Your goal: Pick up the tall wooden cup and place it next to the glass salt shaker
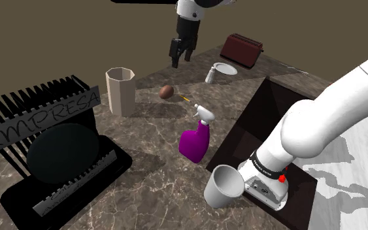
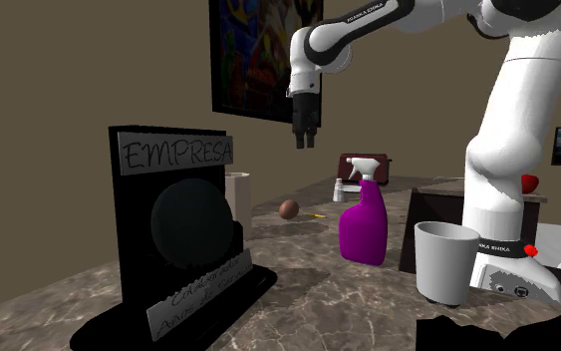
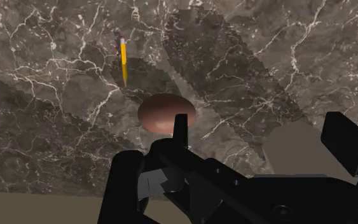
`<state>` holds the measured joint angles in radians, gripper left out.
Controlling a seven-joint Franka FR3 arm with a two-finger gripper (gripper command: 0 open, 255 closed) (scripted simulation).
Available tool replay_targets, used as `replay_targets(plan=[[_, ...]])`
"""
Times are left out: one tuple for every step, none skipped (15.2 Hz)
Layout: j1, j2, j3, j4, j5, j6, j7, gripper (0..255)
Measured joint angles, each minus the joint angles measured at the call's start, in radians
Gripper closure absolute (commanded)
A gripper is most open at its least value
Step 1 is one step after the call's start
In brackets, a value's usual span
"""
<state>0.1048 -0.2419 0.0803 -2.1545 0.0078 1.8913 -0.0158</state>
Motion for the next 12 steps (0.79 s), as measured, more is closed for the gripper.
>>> replay_targets(plan=[[0.005,0.035,0.009,0.022,0.0,0.013,0.012,0],[0.008,0.072,0.014,0.044,-0.002,0.028,0.018,0],[0.012,0.109,0.021,0.073,-0.005,0.036,0.028,0],[0.016,0.154,0.028,0.117,-0.008,0.037,0.039,0],[0.023,0.187,0.036,0.139,-0.011,0.048,0.053,0],[0.029,0.227,0.043,0.178,-0.015,0.049,0.064,0],[0.033,0.262,0.047,0.209,-0.019,0.054,0.071,0],[0.036,0.298,0.05,0.244,-0.024,0.054,0.075,0],[0.042,0.344,0.055,0.289,-0.031,0.055,0.086,0],[0.051,0.385,0.061,0.327,-0.037,0.058,0.101,0],[0.058,0.423,0.065,0.367,-0.043,0.055,0.111,0],[0.064,0.452,0.068,0.401,-0.047,0.05,0.118,0]])
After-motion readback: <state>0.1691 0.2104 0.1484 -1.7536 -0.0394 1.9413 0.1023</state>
